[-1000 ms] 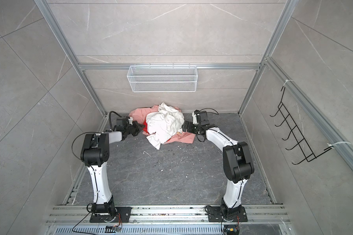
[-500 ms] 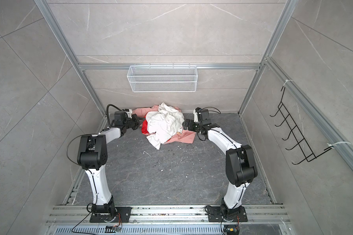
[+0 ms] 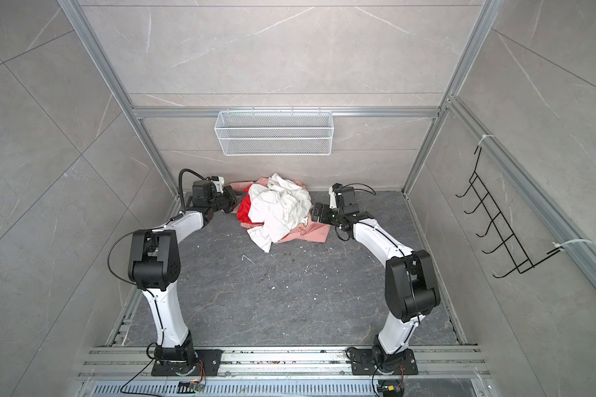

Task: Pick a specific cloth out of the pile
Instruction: 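Lift the red cloth upward out of the pile with the left gripper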

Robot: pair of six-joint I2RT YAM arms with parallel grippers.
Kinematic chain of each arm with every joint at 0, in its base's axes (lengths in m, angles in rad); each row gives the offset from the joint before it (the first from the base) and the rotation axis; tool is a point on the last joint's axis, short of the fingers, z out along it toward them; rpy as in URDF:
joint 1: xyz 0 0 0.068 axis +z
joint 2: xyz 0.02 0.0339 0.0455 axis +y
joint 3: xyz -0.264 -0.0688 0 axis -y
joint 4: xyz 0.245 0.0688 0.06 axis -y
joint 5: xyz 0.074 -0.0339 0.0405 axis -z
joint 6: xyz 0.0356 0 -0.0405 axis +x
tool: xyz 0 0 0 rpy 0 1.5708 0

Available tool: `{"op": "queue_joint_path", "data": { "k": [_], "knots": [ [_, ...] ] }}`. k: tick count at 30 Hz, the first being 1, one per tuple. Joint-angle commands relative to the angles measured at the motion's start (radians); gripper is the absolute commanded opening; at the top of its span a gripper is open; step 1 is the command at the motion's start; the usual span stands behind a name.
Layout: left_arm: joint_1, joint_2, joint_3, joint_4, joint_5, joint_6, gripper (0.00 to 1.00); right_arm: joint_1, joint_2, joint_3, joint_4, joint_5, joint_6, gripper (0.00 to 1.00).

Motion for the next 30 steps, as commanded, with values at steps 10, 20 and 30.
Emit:
{"op": "queue_joint_path", "data": {
  "k": [10,20,30],
  "knots": [
    [-0.041,-0.105,0.135,0.006,0.013,0.027,0.0,0.008,-0.056,-0.029,0.006,0.019,0.007,0.97],
    [-0.047,-0.116,0.227,-0.002,0.028,0.022,0.0,0.008,-0.056,-0.018,-0.001,0.026,0.001,0.97],
    [-0.052,-0.154,0.254,0.011,0.031,0.005,0.0,0.007,-0.061,-0.012,-0.008,0.028,-0.005,0.97]
  ]
}}
